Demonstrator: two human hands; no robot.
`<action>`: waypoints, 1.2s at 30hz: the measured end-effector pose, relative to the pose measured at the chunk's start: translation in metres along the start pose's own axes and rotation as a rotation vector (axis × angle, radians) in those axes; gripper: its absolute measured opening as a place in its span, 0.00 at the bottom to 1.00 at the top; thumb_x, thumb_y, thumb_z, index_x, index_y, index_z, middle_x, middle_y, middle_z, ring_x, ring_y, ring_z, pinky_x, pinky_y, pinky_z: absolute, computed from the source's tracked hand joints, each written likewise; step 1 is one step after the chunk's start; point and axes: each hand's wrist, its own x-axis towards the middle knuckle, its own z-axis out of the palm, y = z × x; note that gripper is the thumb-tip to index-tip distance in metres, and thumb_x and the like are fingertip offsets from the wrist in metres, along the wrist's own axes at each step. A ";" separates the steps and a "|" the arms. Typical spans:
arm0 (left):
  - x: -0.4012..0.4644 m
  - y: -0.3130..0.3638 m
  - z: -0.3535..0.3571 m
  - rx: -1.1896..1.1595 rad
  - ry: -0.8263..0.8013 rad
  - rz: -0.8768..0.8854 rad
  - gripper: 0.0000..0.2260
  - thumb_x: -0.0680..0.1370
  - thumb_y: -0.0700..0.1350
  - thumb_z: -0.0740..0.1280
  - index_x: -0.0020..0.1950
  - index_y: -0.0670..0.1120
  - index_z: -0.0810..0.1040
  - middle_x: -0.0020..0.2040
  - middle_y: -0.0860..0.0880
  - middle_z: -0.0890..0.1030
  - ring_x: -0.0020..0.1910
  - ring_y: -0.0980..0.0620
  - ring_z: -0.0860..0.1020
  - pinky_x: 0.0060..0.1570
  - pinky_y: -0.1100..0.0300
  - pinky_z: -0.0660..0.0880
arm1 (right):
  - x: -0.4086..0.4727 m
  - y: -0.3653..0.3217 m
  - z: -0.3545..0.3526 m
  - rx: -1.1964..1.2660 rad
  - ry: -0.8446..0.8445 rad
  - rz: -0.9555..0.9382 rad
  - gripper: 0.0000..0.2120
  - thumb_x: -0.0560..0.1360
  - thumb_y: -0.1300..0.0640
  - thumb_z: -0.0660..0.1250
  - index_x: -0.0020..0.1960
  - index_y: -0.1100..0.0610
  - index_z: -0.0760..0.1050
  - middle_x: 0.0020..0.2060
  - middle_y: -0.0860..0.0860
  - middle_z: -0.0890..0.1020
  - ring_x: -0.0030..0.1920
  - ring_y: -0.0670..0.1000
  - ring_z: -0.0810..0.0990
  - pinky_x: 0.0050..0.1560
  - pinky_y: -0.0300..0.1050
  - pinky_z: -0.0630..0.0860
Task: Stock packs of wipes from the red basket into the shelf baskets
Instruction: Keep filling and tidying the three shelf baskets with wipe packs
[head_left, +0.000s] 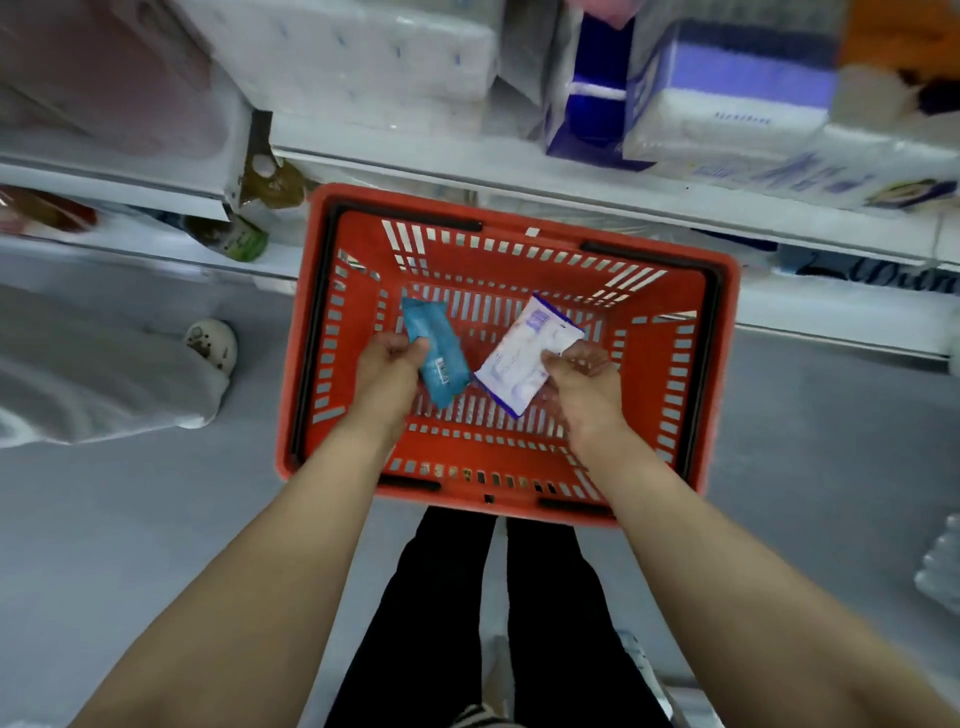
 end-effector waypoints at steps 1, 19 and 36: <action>-0.010 0.005 0.001 -0.017 -0.027 0.012 0.05 0.79 0.45 0.68 0.45 0.49 0.74 0.54 0.38 0.82 0.54 0.38 0.82 0.57 0.39 0.78 | -0.011 -0.012 -0.004 -0.008 -0.002 -0.061 0.15 0.73 0.71 0.71 0.43 0.54 0.71 0.46 0.60 0.81 0.52 0.59 0.83 0.59 0.58 0.77; -0.216 0.090 0.106 -0.146 -0.344 0.268 0.13 0.75 0.39 0.73 0.59 0.44 0.78 0.53 0.42 0.85 0.49 0.45 0.85 0.52 0.48 0.81 | -0.128 -0.129 -0.141 -0.271 -0.240 -0.608 0.27 0.66 0.55 0.81 0.60 0.51 0.72 0.53 0.47 0.80 0.51 0.40 0.79 0.51 0.35 0.77; -0.457 0.097 0.462 -0.127 -0.542 0.509 0.09 0.78 0.38 0.70 0.57 0.42 0.77 0.53 0.42 0.85 0.45 0.47 0.85 0.39 0.54 0.83 | -0.138 -0.237 -0.584 0.299 0.005 -0.591 0.10 0.73 0.58 0.75 0.52 0.59 0.79 0.47 0.56 0.86 0.43 0.53 0.85 0.43 0.48 0.81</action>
